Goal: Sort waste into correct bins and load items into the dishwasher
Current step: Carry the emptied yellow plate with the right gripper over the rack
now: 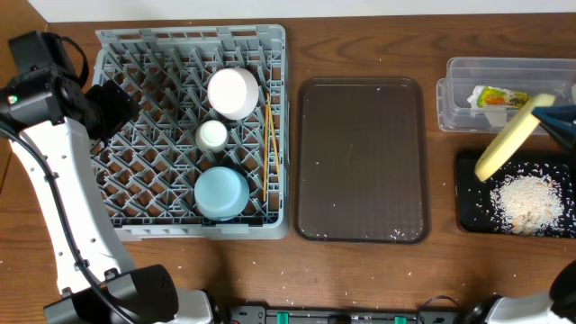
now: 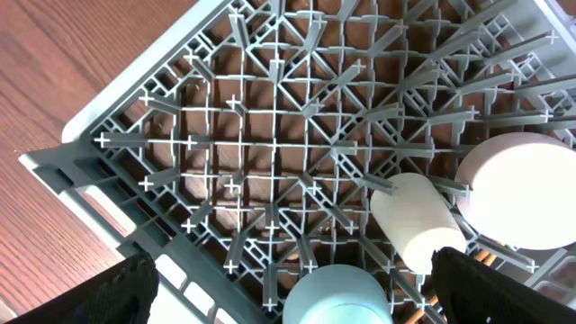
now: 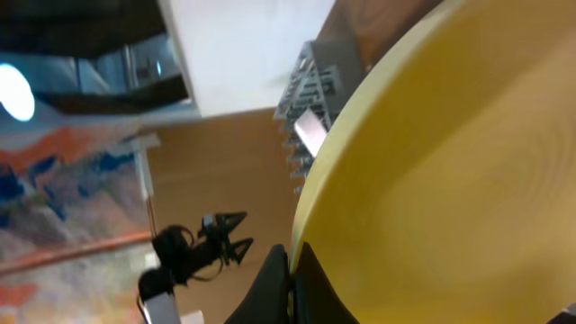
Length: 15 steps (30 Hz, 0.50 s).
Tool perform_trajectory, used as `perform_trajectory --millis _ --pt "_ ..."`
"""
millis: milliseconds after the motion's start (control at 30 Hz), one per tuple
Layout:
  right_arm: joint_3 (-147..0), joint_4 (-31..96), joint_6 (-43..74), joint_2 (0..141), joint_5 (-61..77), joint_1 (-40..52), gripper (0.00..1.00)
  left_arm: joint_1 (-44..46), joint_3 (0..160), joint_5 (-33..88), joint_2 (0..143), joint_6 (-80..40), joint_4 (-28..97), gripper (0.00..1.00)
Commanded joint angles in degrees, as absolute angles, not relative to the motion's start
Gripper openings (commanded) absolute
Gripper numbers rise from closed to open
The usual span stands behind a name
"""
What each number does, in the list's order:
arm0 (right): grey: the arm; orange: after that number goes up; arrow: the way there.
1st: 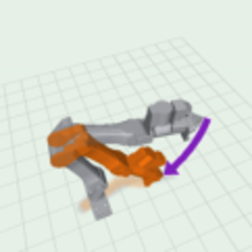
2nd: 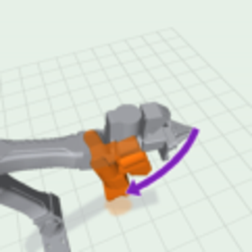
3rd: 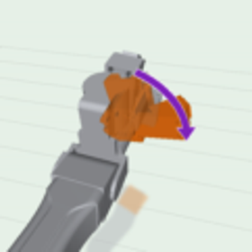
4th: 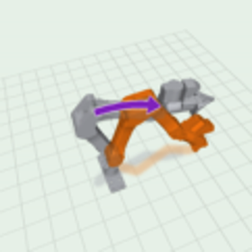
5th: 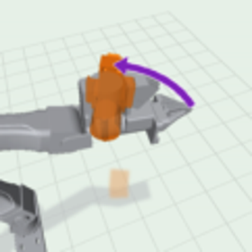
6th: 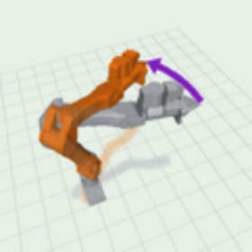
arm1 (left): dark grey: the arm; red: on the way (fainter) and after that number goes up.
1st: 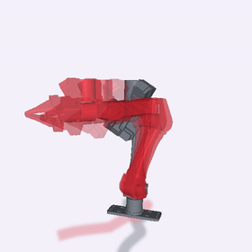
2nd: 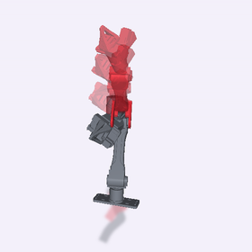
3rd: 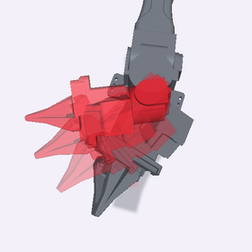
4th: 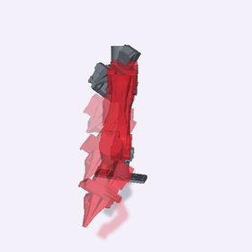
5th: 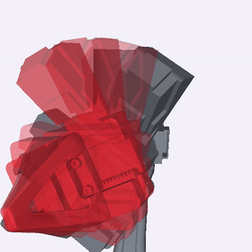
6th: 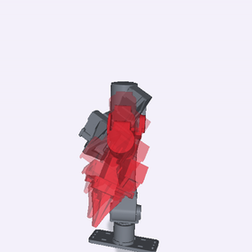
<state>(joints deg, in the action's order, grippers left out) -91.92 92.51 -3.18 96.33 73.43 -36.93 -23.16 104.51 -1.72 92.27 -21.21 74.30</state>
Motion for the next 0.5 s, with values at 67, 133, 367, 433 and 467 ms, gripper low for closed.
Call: perform_trajectory --millis 67,133,367,433,467 --pt "-92.0 86.4 3.0 93.6 77.8 -29.3 0.01 -23.4 105.0 -2.2 92.4 -21.7 74.3 0.98" --pt "-92.0 80.1 8.9 93.6 77.3 -25.1 0.01 -23.4 105.0 -2.2 92.4 -21.7 74.3 0.98" --pt "-92.0 47.7 38.4 93.6 67.6 -6.0 0.01 -23.4 105.0 -2.2 92.4 -21.7 74.3 0.98" --pt "-92.0 37.6 45.4 93.7 61.6 0.4 0.01 -23.4 105.0 -2.2 92.4 -21.7 74.3 0.98" --pt "-92.0 32.8 48.8 93.7 58.6 3.4 0.01 -23.4 105.0 -2.2 92.4 -21.7 74.3 0.98"
